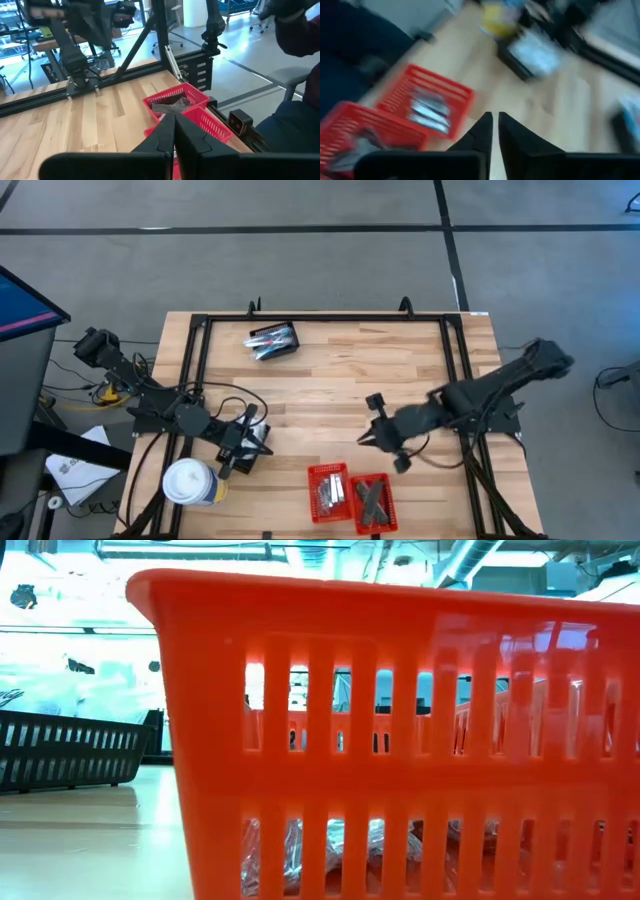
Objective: Pick & Place Travel size toiletries
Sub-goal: Return to Home Position
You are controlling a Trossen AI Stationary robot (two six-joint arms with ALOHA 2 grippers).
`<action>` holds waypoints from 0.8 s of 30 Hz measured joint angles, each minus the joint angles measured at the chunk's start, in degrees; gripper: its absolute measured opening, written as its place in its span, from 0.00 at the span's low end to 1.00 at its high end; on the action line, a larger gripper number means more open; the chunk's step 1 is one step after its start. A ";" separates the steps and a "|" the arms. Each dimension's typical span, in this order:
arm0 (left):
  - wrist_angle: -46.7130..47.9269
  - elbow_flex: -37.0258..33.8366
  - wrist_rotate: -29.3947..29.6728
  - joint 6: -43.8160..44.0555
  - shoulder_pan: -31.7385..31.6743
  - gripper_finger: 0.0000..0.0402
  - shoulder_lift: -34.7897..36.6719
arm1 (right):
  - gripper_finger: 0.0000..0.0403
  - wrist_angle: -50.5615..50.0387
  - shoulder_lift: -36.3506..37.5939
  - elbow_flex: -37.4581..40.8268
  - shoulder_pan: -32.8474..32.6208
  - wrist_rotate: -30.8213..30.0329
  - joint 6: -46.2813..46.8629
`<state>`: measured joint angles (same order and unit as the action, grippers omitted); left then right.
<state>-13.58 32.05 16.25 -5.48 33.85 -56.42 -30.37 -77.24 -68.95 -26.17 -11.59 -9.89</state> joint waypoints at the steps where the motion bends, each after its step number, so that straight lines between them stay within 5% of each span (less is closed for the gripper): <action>1: 0.00 0.00 0.00 0.00 0.00 0.00 0.00 | 0.05 5.35 2.82 4.68 1.88 4.17 -1.43; 4: 0.02 0.00 0.00 0.02 0.00 0.00 0.00 | 0.01 18.83 10.31 17.58 7.48 11.97 -2.74; 13: -0.04 0.00 0.00 0.00 0.02 0.00 0.00 | 0.00 44.07 30.54 44.98 22.87 12.03 -0.56; 24: -0.17 0.00 0.00 0.00 0.00 0.00 -0.02 | 0.00 50.39 47.30 58.65 28.20 12.69 5.04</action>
<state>-13.76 32.05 16.25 -5.48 33.85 -56.45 20.03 -29.94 -10.30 2.04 1.10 -4.85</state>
